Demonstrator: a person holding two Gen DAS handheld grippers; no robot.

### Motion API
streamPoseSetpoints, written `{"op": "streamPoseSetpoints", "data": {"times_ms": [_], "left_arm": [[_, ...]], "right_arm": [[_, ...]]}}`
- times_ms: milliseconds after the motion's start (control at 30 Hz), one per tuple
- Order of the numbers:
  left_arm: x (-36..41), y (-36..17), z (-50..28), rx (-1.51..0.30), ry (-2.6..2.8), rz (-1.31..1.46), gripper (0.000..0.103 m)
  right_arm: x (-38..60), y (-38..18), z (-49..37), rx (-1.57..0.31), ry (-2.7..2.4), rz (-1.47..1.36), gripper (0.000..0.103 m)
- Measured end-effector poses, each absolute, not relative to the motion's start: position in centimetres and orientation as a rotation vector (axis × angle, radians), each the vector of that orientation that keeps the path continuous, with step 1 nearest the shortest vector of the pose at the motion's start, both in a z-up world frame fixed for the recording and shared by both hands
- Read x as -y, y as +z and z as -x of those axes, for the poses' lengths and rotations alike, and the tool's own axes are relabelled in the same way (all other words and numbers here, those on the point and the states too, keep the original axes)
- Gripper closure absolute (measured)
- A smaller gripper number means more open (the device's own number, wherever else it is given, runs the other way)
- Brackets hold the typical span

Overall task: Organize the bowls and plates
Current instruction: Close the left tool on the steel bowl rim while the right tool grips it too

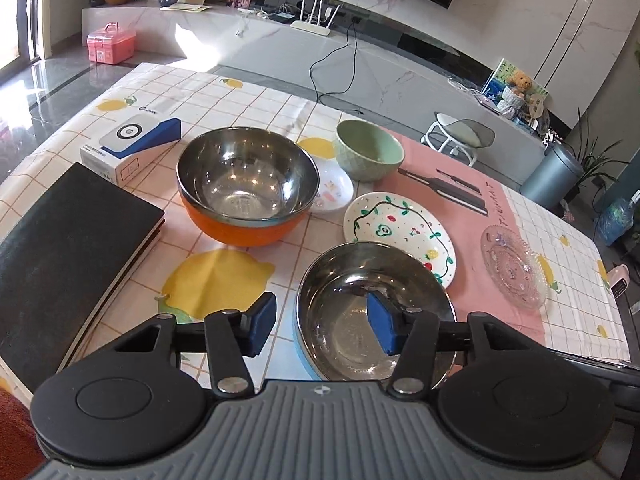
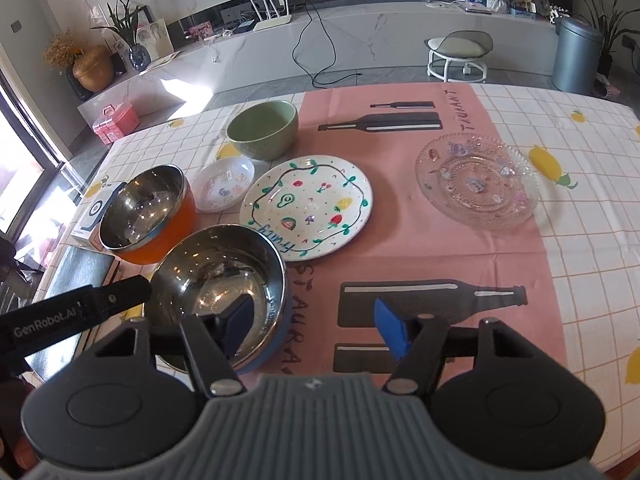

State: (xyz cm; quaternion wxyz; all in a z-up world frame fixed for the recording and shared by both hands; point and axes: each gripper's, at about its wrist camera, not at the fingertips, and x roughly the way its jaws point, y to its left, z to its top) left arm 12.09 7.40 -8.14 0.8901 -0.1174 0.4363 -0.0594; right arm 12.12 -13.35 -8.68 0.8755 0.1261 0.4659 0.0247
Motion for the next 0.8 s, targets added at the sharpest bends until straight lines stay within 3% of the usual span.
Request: {"op": "streamPoseSetpoints", "data": {"times_ms": [233, 333, 433, 500, 800], "left_arm": [[-7.1, -9.7, -12.7, -0.966, -0.112, 0.254, 0.070], [-7.2, -9.7, -12.7, -0.972, -0.097, 0.257, 0.082], [-7.3, -9.7, -12.7, -0.977, -0.079, 0.241, 0.096], [-7.4, -9.7, -12.7, -0.984, -0.081, 0.246, 0.096], [-7.7, -8.2, -10.4, -0.967, -0.093, 0.271, 0.096]], "right_arm": [[12.4, -10.9, -13.7, -1.048, 0.078, -0.317, 0.048], [12.0, -11.3, -13.8, -1.056, 0.094, -0.323, 0.059], [11.8, -11.7, -13.9, -1.072, 0.105, -0.342, 0.076], [11.9, -11.9, -13.9, -1.080, 0.118, -0.370, 0.089], [12.1, -10.5, -12.0, -1.068, 0.116, -0.375, 0.089]]}}
